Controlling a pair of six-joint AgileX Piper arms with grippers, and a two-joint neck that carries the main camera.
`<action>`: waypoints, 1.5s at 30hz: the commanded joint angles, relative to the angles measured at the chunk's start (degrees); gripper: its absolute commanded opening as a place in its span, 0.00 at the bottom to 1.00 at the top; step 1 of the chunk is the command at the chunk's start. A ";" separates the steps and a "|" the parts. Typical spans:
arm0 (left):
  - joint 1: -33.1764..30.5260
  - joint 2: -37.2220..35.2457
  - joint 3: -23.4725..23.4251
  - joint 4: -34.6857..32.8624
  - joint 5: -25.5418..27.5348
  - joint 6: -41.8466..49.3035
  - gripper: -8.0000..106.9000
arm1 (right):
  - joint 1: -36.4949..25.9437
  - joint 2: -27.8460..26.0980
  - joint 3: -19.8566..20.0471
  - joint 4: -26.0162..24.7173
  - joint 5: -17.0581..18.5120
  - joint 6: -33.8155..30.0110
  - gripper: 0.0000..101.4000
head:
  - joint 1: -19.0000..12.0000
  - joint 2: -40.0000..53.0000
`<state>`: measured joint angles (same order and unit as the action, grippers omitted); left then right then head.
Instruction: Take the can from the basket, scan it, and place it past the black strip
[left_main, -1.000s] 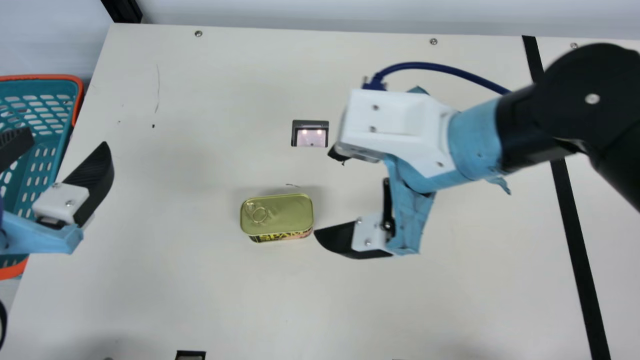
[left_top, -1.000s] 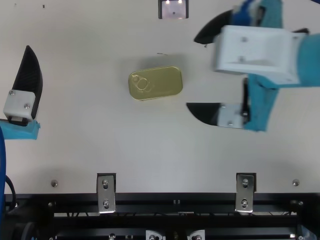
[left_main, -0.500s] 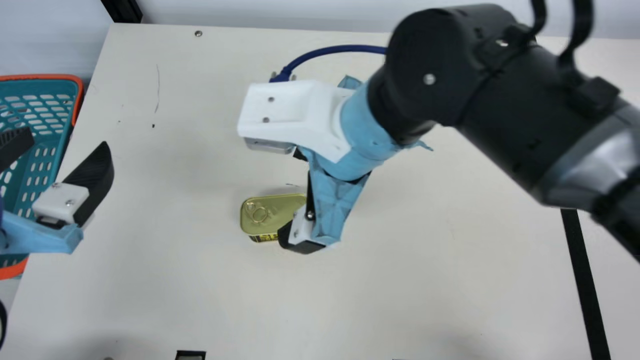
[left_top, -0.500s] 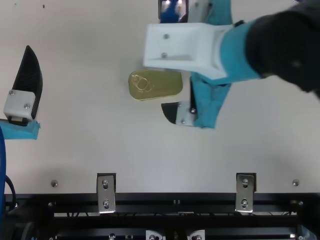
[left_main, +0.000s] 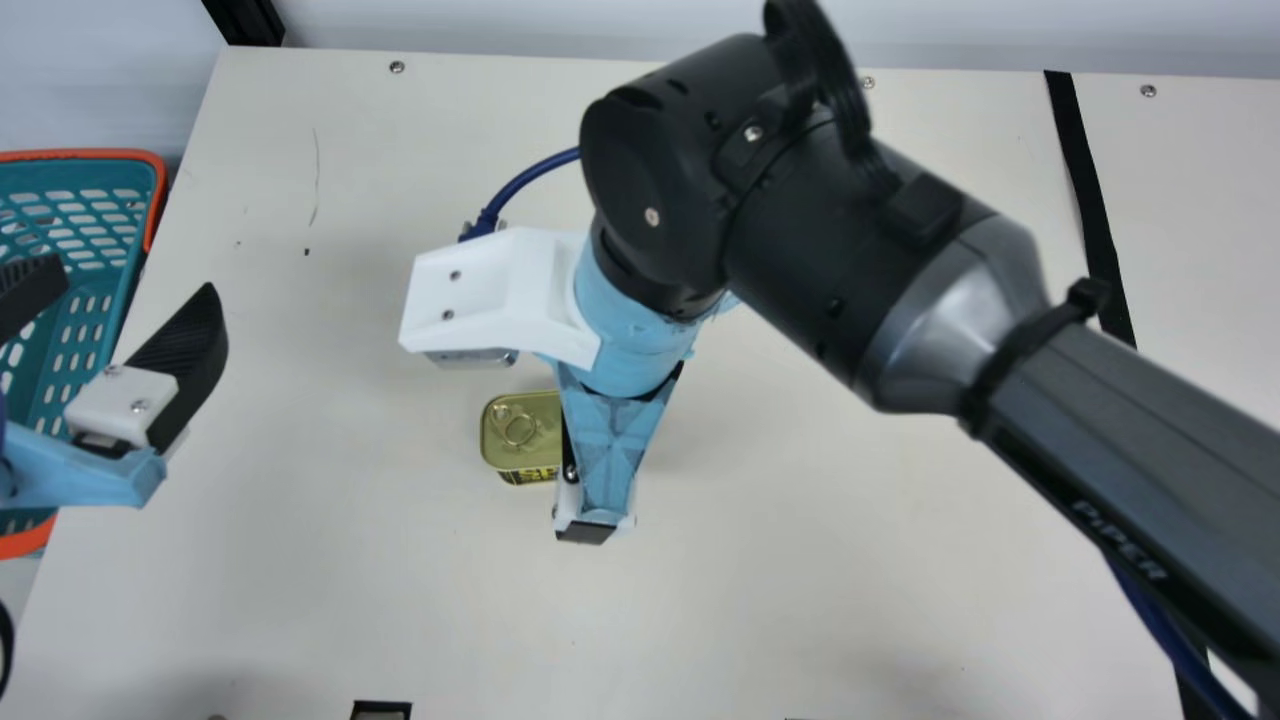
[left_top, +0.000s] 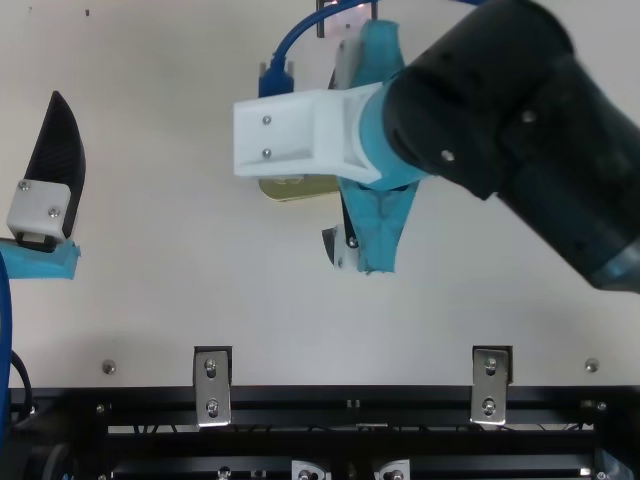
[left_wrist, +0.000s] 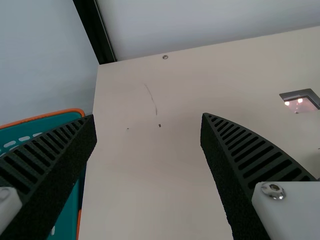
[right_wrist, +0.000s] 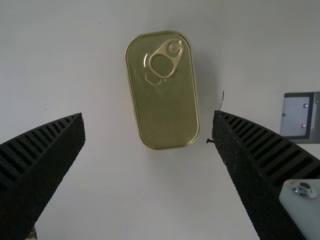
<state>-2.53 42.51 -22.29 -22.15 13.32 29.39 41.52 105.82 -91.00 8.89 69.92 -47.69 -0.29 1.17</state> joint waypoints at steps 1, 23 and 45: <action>0.00 0.00 0.00 0.00 0.00 0.00 0.85 | 0.22 0.35 -0.33 -0.37 -0.02 -0.55 1.00 | -0.06 -0.22; 0.00 0.00 0.00 0.00 0.00 0.00 0.85 | 1.89 5.34 -4.73 0.34 -0.02 -4.43 1.00 | -0.06 -0.22; 0.00 0.00 0.00 0.00 0.00 0.00 0.85 | 1.54 10.63 -7.61 -0.02 -0.02 -5.40 1.00 | -0.06 -0.22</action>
<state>-2.53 42.51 -22.29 -22.15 13.32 29.39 43.11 116.42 -98.59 8.84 69.85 -53.08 -0.29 1.17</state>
